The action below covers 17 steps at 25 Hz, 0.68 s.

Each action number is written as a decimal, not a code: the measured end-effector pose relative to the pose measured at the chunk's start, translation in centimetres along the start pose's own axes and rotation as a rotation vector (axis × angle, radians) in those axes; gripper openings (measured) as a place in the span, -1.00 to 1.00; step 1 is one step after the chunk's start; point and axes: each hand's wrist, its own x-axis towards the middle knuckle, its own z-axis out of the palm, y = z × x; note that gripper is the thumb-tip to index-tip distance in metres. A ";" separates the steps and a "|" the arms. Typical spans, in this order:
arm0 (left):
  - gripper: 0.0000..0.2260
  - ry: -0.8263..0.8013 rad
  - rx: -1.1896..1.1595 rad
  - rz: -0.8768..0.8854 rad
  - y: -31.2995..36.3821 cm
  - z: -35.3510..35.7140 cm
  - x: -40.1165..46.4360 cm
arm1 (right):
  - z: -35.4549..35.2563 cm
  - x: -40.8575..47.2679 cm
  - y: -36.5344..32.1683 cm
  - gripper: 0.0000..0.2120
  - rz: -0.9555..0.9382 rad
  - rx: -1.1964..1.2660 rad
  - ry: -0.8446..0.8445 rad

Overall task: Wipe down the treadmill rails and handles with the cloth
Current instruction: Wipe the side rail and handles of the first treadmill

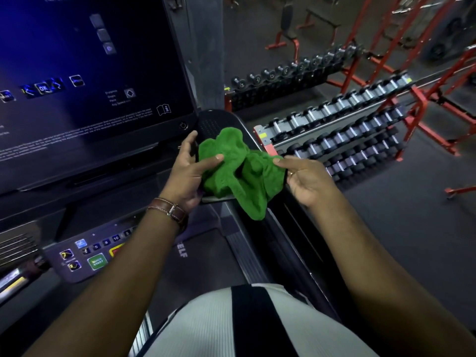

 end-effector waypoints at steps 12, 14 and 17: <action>-0.77 -0.052 0.117 -0.074 1.1 0.5 0.8 | -1.2 1.4 -1.0 -0.80 -0.008 -0.340 0.008; -0.78 -0.025 0.185 -0.140 1.8 0.4 1.3 | -1.1 1.6 -1.5 -0.80 0.008 -0.285 -0.036; -0.62 -0.027 -0.001 -0.248 2.7 -0.2 2.2 | -0.8 1.6 -2.2 -0.61 0.074 0.028 -0.186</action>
